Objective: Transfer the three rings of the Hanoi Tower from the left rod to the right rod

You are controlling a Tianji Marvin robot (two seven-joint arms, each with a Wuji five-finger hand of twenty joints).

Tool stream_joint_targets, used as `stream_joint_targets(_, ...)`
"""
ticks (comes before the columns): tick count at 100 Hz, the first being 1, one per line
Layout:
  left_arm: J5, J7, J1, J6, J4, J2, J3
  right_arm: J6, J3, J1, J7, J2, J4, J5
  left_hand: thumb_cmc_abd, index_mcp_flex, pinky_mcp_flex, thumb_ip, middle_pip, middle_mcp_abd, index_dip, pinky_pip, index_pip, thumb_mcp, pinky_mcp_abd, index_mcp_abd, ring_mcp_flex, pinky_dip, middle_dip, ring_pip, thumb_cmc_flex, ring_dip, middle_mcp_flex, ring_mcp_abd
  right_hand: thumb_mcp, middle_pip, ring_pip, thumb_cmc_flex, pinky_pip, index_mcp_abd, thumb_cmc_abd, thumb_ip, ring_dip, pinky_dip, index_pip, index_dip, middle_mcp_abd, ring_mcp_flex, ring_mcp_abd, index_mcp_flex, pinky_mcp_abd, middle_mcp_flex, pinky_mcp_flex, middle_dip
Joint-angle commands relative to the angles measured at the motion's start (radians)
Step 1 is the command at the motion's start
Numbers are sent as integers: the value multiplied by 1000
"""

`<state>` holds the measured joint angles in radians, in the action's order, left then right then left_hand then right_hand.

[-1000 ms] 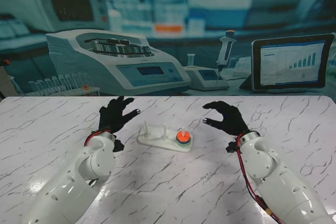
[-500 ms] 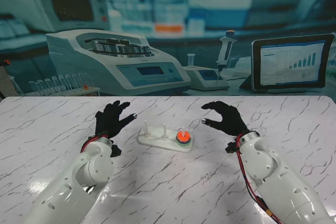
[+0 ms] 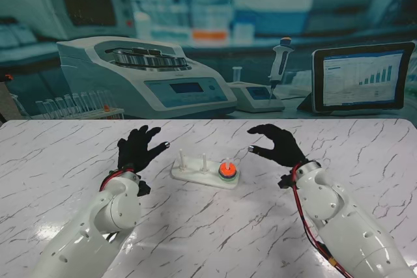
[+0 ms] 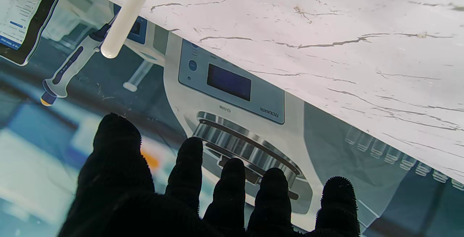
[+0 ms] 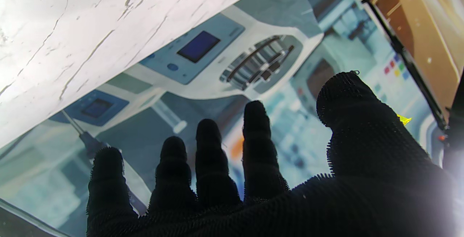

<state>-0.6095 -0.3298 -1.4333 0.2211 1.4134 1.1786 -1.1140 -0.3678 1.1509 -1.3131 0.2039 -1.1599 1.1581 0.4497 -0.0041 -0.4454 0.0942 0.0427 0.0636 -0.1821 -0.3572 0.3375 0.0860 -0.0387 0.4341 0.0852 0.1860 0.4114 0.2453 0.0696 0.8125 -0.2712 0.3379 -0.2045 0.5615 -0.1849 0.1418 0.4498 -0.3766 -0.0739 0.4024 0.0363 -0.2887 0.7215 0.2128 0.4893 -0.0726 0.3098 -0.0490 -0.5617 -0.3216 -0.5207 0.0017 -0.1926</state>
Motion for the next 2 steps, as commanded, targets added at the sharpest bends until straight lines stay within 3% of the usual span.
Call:
stream_joint_targets(1,3,11,-2,-20,3,5,4,0,-3,-8,4,-8,4,-3,39,12,9,26,-19,22,11,-29,-3,-11,-15,-25,-32,5,-13,-20,-19,8,11,30,5,3,-2,-26,17,3,-18,-24,3,-8,-15,-14,6,-11,23,16,112,15,-15,-2)
stream_joint_targets(2,3,10,-2,-20,3,5,4,0,-3,-8,4,-8,4,-3,39,11,9,26,-19,23,11,-29,-3,-11,-15,-25,-32,5,-13,-20,-18,8,12,31,5,3,-2,-27,17,4,-18,-24,3,-8,-16,-14,7,-11,22,17,112,16,-15,-2)
